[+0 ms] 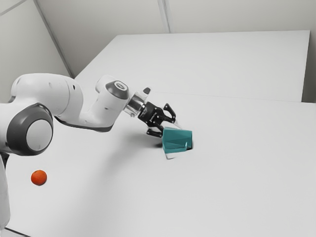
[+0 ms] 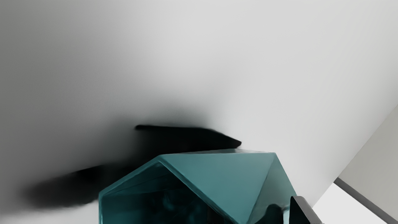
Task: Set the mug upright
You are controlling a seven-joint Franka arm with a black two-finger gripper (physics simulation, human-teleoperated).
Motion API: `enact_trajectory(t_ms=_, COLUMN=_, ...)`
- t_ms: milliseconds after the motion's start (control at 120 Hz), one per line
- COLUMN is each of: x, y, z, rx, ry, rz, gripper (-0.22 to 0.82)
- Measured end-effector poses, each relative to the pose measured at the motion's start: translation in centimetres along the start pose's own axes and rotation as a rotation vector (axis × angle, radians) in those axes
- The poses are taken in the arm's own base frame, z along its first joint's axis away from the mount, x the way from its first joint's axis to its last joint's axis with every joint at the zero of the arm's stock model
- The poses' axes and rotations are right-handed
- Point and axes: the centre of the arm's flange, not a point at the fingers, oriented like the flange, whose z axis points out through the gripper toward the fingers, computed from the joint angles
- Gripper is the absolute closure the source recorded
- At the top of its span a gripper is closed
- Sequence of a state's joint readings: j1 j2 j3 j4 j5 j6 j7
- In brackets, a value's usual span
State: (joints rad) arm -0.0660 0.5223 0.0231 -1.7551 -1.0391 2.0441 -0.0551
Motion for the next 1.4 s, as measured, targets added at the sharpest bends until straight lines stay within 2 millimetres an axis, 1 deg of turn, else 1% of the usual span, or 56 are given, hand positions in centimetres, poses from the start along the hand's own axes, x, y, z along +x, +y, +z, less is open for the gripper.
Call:
enact_trajectory(t_ms=50, x=0.0, y=0.0, z=0.0, rx=0.002, ry=0.002, rz=0.0, gripper=0.55)
enact_trajectory(t_ms=133, x=-0.1, y=0.2, z=0.0, rx=0.005, ry=0.006, rz=0.002, gripper=0.6)
enact_trajectory(t_ms=350, x=-0.3, y=2.1, z=-0.7, rx=0.003, ry=0.025, rz=0.035, gripper=0.74)
enact_trajectory(t_ms=483, x=-0.4, y=2.5, z=-0.8, rx=0.022, ry=0.03, rz=0.051, gripper=0.76)
enact_trajectory(t_ms=558, x=-1.2, y=3.4, z=-1.2, rx=0.058, ry=0.038, rz=0.09, gripper=0.77)
enact_trajectory(t_ms=600, x=-2.1, y=4.5, z=-2.0, rx=0.102, ry=0.054, rz=0.137, gripper=0.77)
enact_trajectory(t_ms=683, x=-3.9, y=6.5, z=-4.3, rx=0.222, ry=0.105, rz=0.251, gripper=0.78)
enact_trajectory(t_ms=783, x=-5.4, y=7.8, z=-6.9, rx=0.378, ry=0.17, rz=0.362, gripper=0.78)
enact_trajectory(t_ms=867, x=-6.5, y=8.4, z=-8.1, rx=0.497, ry=0.211, rz=0.437, gripper=0.78)
enact_trajectory(t_ms=967, x=-8.3, y=8.6, z=-8.8, rx=0.63, ry=0.241, rz=0.513, gripper=0.78)
enact_trajectory(t_ms=1033, x=-9.2, y=8.1, z=-9.2, rx=0.701, ry=0.254, rz=0.541, gripper=0.79)
enact_trajectory(t_ms=1158, x=-11.2, y=6.0, z=-9.9, rx=0.803, ry=0.26, rz=0.557, gripper=0.79)
enact_trajectory(t_ms=1250, x=-12.6, y=4.6, z=-9.8, rx=0.844, ry=0.254, rz=0.554, gripper=0.79)
enact_trajectory(t_ms=1400, x=-13.3, y=2.9, z=-9.4, rx=0.874, ry=0.243, rz=0.531, gripper=0.79)
